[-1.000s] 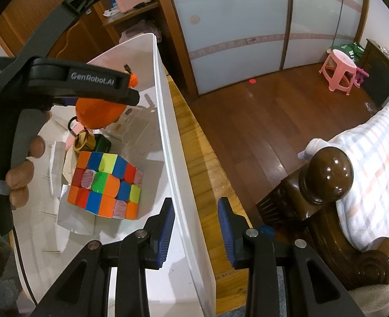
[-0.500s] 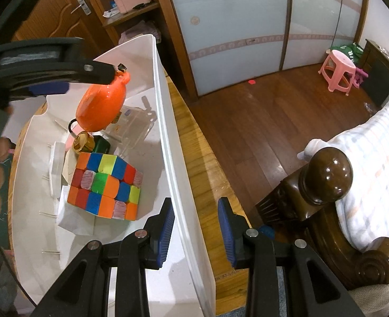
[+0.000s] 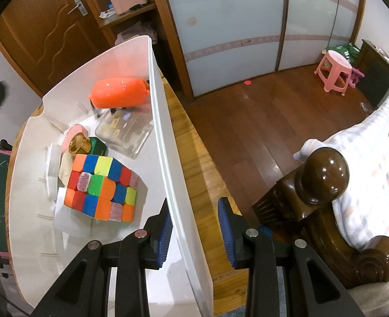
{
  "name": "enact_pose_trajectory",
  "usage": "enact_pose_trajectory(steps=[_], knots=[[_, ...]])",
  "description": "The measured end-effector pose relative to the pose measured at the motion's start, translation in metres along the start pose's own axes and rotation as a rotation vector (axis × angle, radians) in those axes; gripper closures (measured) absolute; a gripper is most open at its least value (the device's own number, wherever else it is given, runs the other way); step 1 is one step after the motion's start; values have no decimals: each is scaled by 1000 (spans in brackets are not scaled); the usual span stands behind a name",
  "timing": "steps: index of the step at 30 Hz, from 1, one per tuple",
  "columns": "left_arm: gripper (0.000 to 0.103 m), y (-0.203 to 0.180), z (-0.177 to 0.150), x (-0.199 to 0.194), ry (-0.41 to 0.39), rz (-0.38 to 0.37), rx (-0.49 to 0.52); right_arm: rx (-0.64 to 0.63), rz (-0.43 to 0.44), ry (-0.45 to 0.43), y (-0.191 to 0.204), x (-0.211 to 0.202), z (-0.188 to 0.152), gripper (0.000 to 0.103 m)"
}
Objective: Organize rigid objects
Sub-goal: 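Withdraw the left tool from the bin toward the black charger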
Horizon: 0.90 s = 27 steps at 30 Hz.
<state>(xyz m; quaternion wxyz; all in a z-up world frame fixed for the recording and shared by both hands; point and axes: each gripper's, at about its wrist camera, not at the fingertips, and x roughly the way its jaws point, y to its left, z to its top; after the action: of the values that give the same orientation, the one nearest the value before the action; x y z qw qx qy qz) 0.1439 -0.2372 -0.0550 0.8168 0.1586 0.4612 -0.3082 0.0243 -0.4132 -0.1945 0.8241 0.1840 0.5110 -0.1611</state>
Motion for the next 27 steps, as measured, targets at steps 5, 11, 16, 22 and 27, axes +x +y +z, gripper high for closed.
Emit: enact_pose_trajectory(steps=[5,11,16,22,27], knots=[[11,22,-13,-27,-28,24,-43,6,-10,4,-1,0,-1,69],[11,53,-31,-56,-60,77,-97,4,-29,-2,0,-1,-1,69],[11,82,-48,-69,-73,125,-151,8,-40,5,0,0,0,69],[11,107,-65,-65,-53,171,-188,12,-55,10,0,1,0,69],[11,118,-81,-40,10,170,-177,10,-70,13,0,1,-1,69]])
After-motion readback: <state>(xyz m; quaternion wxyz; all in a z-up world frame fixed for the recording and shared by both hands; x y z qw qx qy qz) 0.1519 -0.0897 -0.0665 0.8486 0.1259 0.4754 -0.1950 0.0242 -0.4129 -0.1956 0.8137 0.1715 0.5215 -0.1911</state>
